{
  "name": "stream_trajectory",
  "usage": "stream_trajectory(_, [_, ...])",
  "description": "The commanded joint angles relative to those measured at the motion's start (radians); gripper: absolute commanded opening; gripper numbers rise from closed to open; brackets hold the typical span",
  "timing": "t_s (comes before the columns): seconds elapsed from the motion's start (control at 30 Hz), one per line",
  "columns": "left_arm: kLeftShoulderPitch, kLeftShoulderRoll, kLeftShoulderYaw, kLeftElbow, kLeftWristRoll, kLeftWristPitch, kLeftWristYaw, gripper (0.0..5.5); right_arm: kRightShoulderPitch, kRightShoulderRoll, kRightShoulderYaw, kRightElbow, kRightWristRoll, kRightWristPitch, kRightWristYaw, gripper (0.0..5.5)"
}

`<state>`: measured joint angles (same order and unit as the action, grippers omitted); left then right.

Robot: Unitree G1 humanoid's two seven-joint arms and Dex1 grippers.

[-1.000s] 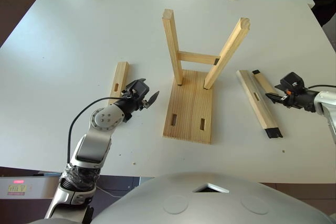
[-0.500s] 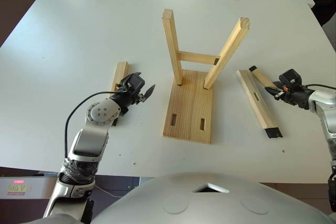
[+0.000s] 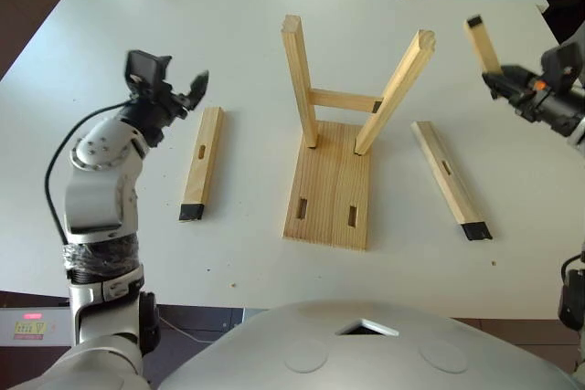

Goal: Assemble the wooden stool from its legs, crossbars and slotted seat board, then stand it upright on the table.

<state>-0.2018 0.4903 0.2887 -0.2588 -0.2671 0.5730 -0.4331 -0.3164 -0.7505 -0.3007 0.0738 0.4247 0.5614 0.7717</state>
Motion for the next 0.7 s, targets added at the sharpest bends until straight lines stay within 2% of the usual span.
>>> stream_trajectory(0.03, [-0.111, -0.005, 0.109, 0.006, -0.142, 0.058, 0.004, 3.48, -0.088, 0.003, -0.099, -0.125, 0.221, 0.148, 0.038, 1.31])
stream_trajectory(0.17, [-0.143, 0.000, 0.136, -0.002, -0.262, 0.047, -0.068, 3.48, -0.134, -0.003, -0.151, -0.222, 0.415, 0.254, 0.064, 1.31])
stream_trajectory(0.27, [-0.125, 0.016, 0.131, -0.064, -0.446, 0.137, -0.181, 3.48, -0.175, 0.002, -0.161, -0.314, 0.573, 0.337, 0.054, 1.31])
stream_trajectory(0.37, [-0.119, 0.028, 0.137, -0.110, -0.659, 0.247, -0.255, 3.48, -0.192, 0.020, -0.112, -0.380, 0.669, 0.379, 0.051, 1.31])
stream_trajectory(0.5, [-0.156, 0.021, 0.134, -0.114, -0.835, 0.319, -0.243, 3.48, -0.164, 0.045, -0.034, -0.415, 0.705, 0.397, 0.055, 1.31])
stream_trajectory(0.7, [-0.194, -0.049, 0.015, -0.191, -0.901, 0.305, -0.165, 3.48, -0.145, 0.081, 0.073, -0.401, 0.714, 0.412, 0.076, 1.31])
